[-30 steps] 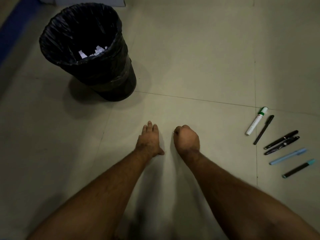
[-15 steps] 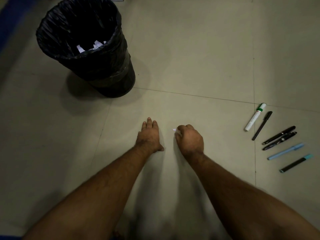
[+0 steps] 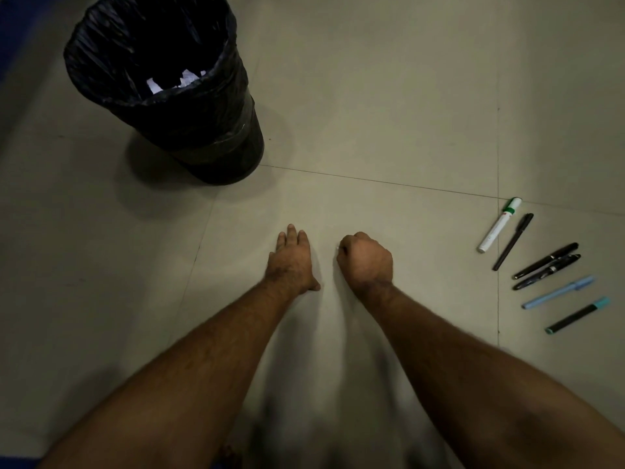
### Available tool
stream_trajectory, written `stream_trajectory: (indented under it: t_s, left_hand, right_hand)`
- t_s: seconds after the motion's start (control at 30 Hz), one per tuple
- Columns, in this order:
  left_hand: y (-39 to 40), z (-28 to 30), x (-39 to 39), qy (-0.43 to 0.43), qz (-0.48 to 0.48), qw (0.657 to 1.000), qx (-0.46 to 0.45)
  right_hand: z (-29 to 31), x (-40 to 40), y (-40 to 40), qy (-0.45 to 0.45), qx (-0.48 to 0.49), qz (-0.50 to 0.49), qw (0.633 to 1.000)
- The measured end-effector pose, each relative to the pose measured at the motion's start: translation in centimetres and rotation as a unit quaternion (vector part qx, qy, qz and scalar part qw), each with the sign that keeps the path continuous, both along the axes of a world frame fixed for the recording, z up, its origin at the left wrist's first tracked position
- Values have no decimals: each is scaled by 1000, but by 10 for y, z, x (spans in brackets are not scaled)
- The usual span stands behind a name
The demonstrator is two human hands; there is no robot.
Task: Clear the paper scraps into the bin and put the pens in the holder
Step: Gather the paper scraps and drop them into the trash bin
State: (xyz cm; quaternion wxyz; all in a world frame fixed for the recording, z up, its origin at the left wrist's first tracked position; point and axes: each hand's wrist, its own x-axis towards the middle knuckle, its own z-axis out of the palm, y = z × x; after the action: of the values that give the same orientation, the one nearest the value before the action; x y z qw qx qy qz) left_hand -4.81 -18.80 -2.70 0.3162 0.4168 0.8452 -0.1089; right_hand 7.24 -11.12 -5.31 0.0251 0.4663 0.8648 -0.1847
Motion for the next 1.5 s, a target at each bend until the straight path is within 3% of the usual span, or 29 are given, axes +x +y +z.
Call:
stream_trajectory:
  t_s: [0.2, 0.3, 0.4, 0.5, 0.63, 0.77, 0.93, 1.0, 1.07, 1.17, 1.5]
  left_hand:
    - [2, -1, -1, 2, 6, 1000, -8]
    - [3, -3, 0, 0, 5, 1000, -7]
    - [1, 5, -3, -23, 8, 1000, 8]
    - [2, 30, -26, -51, 93, 989, 106]
    - [8, 88, -64, -12, 228, 938, 261]
    - [2, 150, -111, 51, 300, 883, 356]
    - [-11, 195, -160, 142, 342, 831, 414]
    - [-15, 197, -177, 140, 342, 832, 414]
    - [-13, 191, -189, 113, 337, 851, 387]
    - [-10, 182, -191, 51, 361, 837, 408]
    - [-1, 178, -187, 59, 354, 841, 405]
  right_hand:
    - [-5, -3, -6, 11, -3, -6, 1000]
    - [-5, -2, -13, 101, -67, -102, 987]
    - [7, -10, -20, 220, -143, -194, 945]
    - [35, -30, -15, 298, -190, -248, 902]
    - [85, -76, -5, 381, -240, -247, 858]
    - [145, -139, -6, 439, -219, -208, 846]
    - [208, -204, -11, 465, -122, -136, 866]
    - [225, -228, -8, 447, -76, -104, 885]
    - [232, -243, -2, 357, -30, -78, 930]
    - [230, -254, 1, 233, 3, -74, 970]
    - [216, -247, 4, 250, 22, -82, 965]
